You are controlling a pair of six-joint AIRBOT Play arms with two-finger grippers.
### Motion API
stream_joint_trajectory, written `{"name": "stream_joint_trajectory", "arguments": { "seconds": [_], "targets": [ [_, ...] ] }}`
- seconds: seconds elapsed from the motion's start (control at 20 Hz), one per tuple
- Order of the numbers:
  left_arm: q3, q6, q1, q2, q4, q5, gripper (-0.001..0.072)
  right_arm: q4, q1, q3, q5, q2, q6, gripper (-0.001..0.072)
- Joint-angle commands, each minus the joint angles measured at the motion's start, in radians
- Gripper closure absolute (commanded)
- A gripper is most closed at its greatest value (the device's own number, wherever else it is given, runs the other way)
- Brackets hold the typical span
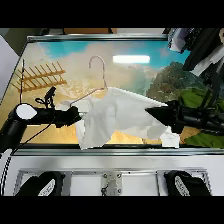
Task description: Fold the clothes and pants, and hang the long-sleeved shirts on hangers.
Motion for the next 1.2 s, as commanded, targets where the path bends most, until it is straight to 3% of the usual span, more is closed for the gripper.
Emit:
{"name": "stream_joint_trajectory", "arguments": {
  "seconds": [0.0,0.5,0.8,1.15],
  "targets": [
    [0.022,-0.006,0.006,-0.012,0.068,-0.021,0.0691,-0.031,0.001,0.001,0.015,0.0,0.003,0.0704],
    [0.146,0.048,0.16,-0.016,0.07,-0.051,0.0691,-0.085,0.002,0.001,0.069,0.0,0.003,0.0703],
    [0.369,0.075,0.149,-0.094,0.067,-0.168,0.0691,-0.136,0.002,0.001,0.074,0.0,0.007,0.0703],
    [0.775,0.081,0.038,-0.198,0.07,-0.285,0.0691,-0.141,0.063,0.001,0.068,-0.011,0.002,0.0704]
  ]
}}
